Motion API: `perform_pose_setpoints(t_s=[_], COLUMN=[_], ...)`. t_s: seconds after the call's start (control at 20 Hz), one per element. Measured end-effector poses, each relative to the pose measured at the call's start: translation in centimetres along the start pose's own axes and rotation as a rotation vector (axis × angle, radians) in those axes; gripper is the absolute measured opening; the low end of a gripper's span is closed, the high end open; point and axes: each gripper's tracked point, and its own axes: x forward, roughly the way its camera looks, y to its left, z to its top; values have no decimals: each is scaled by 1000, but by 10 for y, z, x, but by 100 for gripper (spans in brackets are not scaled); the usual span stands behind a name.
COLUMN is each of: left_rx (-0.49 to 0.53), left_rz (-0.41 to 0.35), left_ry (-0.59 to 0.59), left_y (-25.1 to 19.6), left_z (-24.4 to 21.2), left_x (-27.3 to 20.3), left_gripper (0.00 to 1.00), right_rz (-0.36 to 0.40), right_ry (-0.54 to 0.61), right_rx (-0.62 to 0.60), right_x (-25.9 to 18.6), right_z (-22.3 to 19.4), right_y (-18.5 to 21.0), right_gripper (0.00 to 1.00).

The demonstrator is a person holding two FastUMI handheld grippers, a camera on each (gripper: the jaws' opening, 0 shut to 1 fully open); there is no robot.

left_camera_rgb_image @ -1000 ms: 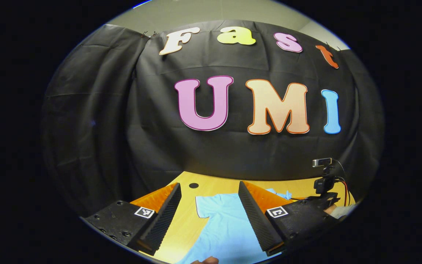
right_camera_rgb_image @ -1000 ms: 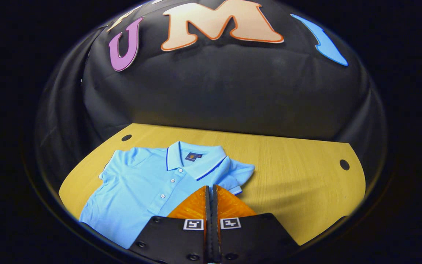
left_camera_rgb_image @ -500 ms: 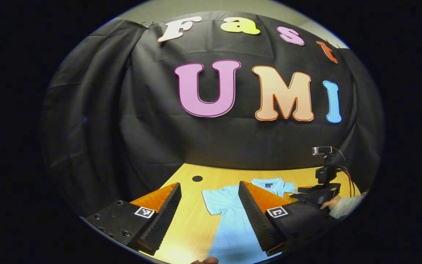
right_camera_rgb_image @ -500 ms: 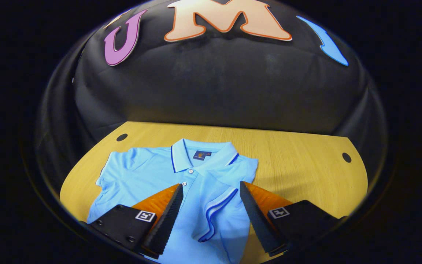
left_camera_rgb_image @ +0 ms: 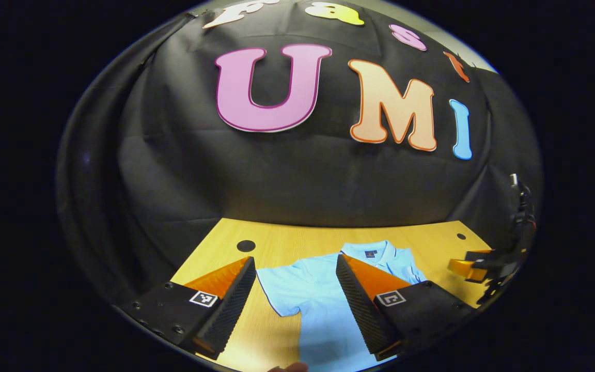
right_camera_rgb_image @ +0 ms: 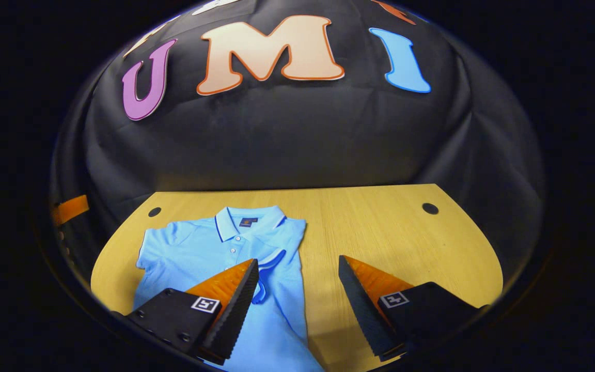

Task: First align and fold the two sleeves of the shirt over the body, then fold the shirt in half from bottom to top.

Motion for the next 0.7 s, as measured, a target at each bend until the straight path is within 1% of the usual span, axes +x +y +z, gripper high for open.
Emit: perform_pose_setpoints(t_s=[0.05,0.1,0.15,0.2,0.25,0.3,0.35,0.45,0.5,0.55,0.6,0.65,0.7], left_rx=[-5,-9,-12,-19,-24,-26,-29,-21,-10,-1,-1,-6,-12], left_rz=[-4,-2,-3,-3,-7,-5,-3,7,27,43,48,47,44], left_ry=[21,49,73,94,114,138,160,219,245,268,287,302,314], left_y=[4,9,13,17,19,22,25,31,36,39,39,38,37], left_z=[-10,-21,-33,-42,-52,-62,-73,-96,-108,-118,-125,-132,-137], left_x=[13,26,37,47,59,67,78,95,102,108,113,116,119], left_gripper=[95,95,95,95,95,95,95,95,95,95,95,95,95], right_rz=[-18,-37,-56,-78,-98,-114,-123,-141,-153,-166,-180,-190,-195], right_ry=[-3,-5,-5,-4,2,14,25,44,53,58,63,74,79], right_rx=[18,33,36,31,21,16,19,33,33,26,9,-8,-22], right_x=[-9,-18,-28,-35,-43,-50,-56,-66,-69,-74,-77,-80,-84], right_z=[0,-2,-4,-7,-11,-16,-21,-27,-31,-34,-39,-43,-45], right_y=[-6,-11,-16,-22,-28,-31,-34,-37,-41,-44,-47,-50,-51], right_gripper=[93,96,96,92,96,92,96,96,96,92,96,92,96])
